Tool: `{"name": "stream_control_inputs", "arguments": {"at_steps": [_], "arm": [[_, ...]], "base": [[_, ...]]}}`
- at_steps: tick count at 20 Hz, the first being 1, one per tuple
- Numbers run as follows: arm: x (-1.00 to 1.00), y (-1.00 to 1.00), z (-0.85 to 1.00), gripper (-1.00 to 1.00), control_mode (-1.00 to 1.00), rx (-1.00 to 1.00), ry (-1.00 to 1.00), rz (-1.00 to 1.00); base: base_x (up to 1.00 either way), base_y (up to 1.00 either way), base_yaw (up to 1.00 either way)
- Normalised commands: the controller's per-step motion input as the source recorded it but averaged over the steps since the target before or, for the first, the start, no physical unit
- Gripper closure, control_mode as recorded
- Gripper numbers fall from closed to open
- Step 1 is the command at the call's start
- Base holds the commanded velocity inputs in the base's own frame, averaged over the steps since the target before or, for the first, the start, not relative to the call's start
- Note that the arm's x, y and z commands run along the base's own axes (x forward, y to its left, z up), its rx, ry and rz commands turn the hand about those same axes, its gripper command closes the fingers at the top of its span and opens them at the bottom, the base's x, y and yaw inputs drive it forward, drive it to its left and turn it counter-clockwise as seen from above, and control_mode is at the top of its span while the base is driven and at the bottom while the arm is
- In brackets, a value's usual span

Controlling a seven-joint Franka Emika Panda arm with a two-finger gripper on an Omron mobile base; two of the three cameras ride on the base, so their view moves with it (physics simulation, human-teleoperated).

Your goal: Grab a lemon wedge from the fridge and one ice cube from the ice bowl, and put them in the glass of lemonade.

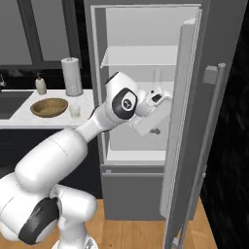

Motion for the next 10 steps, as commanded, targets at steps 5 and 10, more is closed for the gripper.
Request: {"name": "stream_control_inputs", "arguments": {"at_steps": [5,10], "arm": [[-0.53,0.38,0.14,-1.0,-1.0,0.06,-0.32,-0.03],[-0.76,0.98,0.36,-1.0,-1.0,0.21,-0.55,-0.13]], "base": [[0.0,0.0,0.0],[0.0,0.0,0.0]]}}
